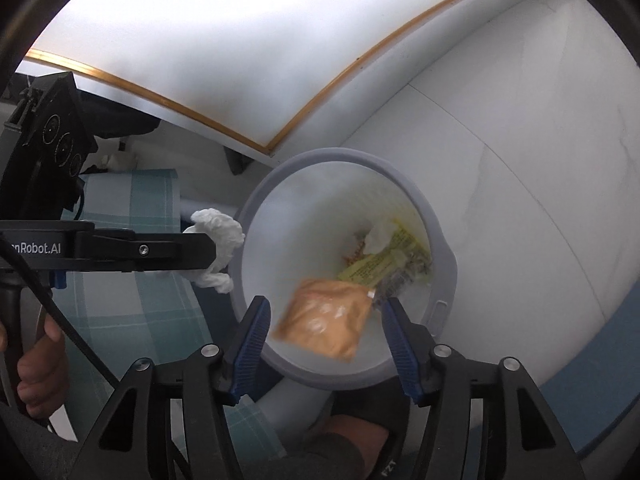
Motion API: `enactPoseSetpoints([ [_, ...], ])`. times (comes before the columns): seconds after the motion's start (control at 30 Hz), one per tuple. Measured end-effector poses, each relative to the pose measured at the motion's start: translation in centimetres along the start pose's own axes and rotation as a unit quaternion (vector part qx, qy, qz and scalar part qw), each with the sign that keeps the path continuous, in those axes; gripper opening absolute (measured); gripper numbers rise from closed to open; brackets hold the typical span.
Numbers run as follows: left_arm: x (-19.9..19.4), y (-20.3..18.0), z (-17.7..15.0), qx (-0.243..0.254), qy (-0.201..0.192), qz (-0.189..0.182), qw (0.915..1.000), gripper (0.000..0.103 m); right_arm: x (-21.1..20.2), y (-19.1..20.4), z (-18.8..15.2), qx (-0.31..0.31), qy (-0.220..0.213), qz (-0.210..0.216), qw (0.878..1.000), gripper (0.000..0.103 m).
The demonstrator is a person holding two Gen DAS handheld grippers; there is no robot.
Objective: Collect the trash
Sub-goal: 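Open both grippers to drop the tissue and sachet into the bin, then move both tools back over the table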
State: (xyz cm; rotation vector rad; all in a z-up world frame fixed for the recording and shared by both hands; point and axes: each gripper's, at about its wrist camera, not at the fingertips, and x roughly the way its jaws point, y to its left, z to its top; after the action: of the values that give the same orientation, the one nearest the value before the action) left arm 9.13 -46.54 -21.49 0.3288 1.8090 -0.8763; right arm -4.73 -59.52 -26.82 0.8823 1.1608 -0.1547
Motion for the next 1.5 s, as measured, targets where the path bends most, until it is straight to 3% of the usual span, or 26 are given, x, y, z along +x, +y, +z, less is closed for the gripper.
enactPoseSetpoints([
  [0.13, -0.2, -0.1, -0.3, 0.007, -0.005, 0.007, 0.9999, 0.053, -0.3, -0.1, -0.3, 0.000, -0.007, -0.005, 1.000, 0.062],
  [0.4, -2.3, -1.0, -1.1, 0.035, -0.045, 0.038, 0.9976, 0.053, -2.1, -0.2, -0.2, 0.003, -0.032, -0.013, 0.999, 0.064],
  [0.6, -7.1, -1.5, -3.2, 0.041, -0.150, 0.081, 0.9846, 0.053, -5.9, 0.8, 0.6, -0.003, -0.070, -0.020, 0.997, 0.064],
  [0.87, -15.9, -1.8, -9.1, 0.019, -0.294, 0.153, 0.9435, 0.054, -14.0, 5.9, 0.6, -0.058, -0.168, -0.010, 0.984, 0.068],
  [1.07, -20.9, -1.2, -14.0, -0.004, -0.360, 0.173, 0.9166, 0.054, -19.2, 11.9, -0.9, -0.132, -0.230, -0.017, 0.964, 0.076],
  [1.2, -23.2, -0.5, -17.7, -0.030, -0.395, 0.196, 0.8968, 0.054, -21.8, 15.8, -1.8, -0.184, -0.260, -0.020, 0.948, 0.076],
  [1.33, -26.0, 0.8, -20.9, -0.061, -0.435, 0.205, 0.8749, 0.065, -24.2, 19.2, -3.1, -0.208, -0.286, 0.004, 0.935, 0.079],
  [1.4, -27.5, 1.6, -22.9, -0.075, -0.457, 0.212, 0.8605, 0.066, -24.8, 20.9, -4.2, -0.225, -0.299, 0.011, 0.928, 0.082],
  [1.5, -29.0, 2.7, -25.5, -0.094, -0.483, 0.245, 0.8352, 0.078, -25.0, 23.7, -6.1, -0.255, -0.307, 0.022, 0.917, 0.083],
])
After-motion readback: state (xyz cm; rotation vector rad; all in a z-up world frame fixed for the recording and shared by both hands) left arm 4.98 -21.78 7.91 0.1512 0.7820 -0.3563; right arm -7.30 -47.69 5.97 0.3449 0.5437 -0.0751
